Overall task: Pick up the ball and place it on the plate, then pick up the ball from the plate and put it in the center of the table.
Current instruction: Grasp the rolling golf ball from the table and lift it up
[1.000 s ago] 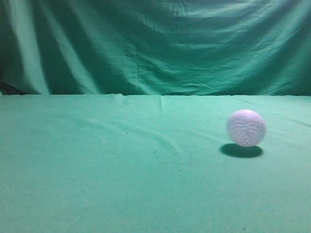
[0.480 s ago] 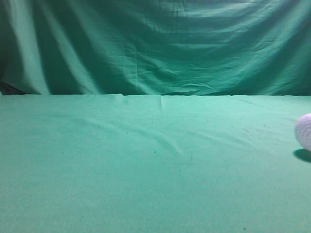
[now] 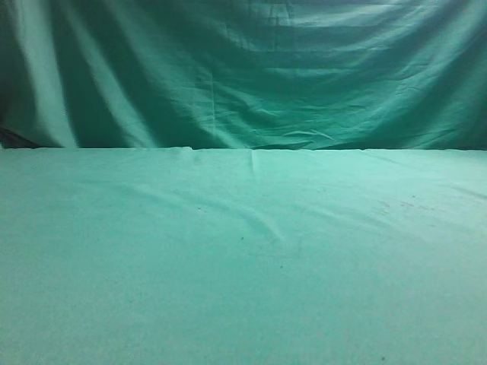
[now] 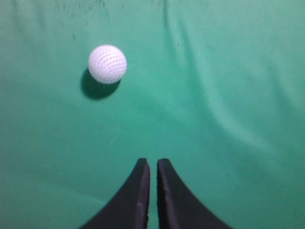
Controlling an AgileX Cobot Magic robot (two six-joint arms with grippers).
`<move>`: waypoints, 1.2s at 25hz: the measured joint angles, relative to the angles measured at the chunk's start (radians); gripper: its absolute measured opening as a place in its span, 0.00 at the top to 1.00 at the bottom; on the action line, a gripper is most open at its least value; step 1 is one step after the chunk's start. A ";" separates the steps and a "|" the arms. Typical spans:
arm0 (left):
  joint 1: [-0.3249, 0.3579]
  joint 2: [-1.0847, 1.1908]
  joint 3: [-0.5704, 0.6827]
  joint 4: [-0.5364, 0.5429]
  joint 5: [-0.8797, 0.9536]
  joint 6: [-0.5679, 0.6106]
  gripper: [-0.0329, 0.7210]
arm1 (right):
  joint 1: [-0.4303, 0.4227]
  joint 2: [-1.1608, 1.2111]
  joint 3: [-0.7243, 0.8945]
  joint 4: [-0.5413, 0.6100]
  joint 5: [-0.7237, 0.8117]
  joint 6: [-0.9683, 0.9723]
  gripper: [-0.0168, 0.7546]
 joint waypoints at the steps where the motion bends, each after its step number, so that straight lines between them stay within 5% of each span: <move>1: 0.000 0.000 0.001 0.008 0.000 -0.002 0.96 | 0.012 0.028 -0.002 -0.002 -0.008 0.000 0.91; 7: 0.000 0.000 0.001 0.014 0.000 -0.004 0.96 | 0.072 0.219 -0.004 -0.005 -0.140 0.013 0.91; 10: 0.000 0.000 0.001 0.015 0.000 -0.004 0.96 | 0.077 0.305 -0.004 -0.007 -0.200 0.014 0.74; 15: 0.000 0.000 0.001 0.018 0.000 -0.004 0.96 | 0.077 0.413 -0.004 0.001 -0.322 0.056 0.26; 17: 0.000 0.000 0.001 0.018 0.000 -0.004 0.96 | 0.077 0.440 -0.004 0.007 -0.359 0.083 0.15; 29: 0.000 0.000 0.001 0.018 0.000 -0.007 0.96 | 0.077 0.636 -0.094 0.017 -0.407 0.109 0.15; 30: 0.000 0.000 0.001 0.018 0.000 -0.007 0.96 | 0.077 0.651 -0.107 0.017 -0.403 0.109 0.20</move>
